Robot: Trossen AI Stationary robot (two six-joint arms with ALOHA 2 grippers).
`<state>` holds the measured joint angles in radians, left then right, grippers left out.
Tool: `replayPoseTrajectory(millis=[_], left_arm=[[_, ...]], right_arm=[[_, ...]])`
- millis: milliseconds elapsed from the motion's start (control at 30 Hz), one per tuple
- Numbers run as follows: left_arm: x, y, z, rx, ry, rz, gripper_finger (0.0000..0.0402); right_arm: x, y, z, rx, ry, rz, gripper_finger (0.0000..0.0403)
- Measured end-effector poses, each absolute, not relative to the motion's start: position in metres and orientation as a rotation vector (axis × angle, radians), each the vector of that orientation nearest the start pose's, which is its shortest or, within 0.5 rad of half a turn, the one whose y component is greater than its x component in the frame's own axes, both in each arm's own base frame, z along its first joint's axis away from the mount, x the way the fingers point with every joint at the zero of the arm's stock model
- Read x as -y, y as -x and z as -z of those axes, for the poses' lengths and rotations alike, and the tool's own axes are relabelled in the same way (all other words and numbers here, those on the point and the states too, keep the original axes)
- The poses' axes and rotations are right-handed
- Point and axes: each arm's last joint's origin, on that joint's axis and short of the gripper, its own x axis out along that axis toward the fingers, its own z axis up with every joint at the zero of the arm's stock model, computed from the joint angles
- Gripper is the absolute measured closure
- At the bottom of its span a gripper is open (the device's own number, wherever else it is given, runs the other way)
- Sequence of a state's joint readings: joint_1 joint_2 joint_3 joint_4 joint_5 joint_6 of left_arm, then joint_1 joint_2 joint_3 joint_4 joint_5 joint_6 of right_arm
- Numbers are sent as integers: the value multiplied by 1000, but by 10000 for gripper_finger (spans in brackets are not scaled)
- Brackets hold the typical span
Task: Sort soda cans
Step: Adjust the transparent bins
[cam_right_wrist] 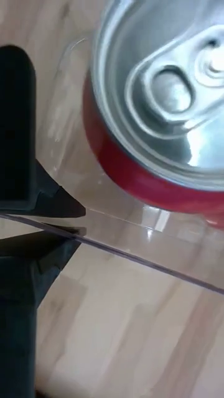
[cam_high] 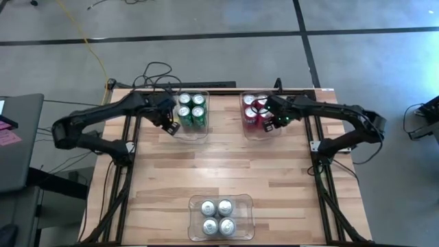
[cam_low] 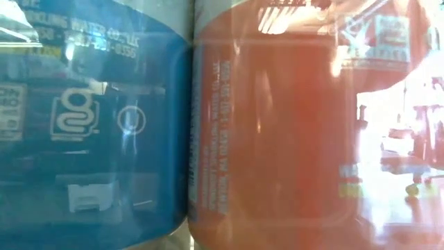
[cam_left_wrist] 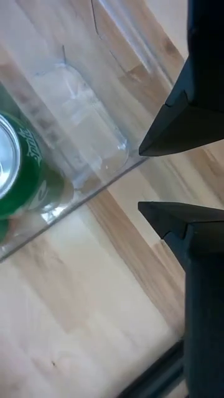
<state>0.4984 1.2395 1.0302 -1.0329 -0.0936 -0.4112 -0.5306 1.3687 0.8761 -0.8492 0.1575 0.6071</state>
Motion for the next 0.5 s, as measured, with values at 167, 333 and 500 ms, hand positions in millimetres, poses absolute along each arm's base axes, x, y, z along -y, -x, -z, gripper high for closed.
replayPoseTrajectory(millis=[167, 333, 500], left_arm=[[-100, -181, -280, -1064, 610, -777, 278], [-90, -179, -286, -1032, 584, -768, 278], [-84, -181, -287, -1030, 551, -769, 278]], right_arm=[[112, -195, -212, -1133, -764, 987, 349], [106, -198, -212, -1114, -762, 1008, 349], [107, -191, -201, -1103, -784, 1079, 349]])
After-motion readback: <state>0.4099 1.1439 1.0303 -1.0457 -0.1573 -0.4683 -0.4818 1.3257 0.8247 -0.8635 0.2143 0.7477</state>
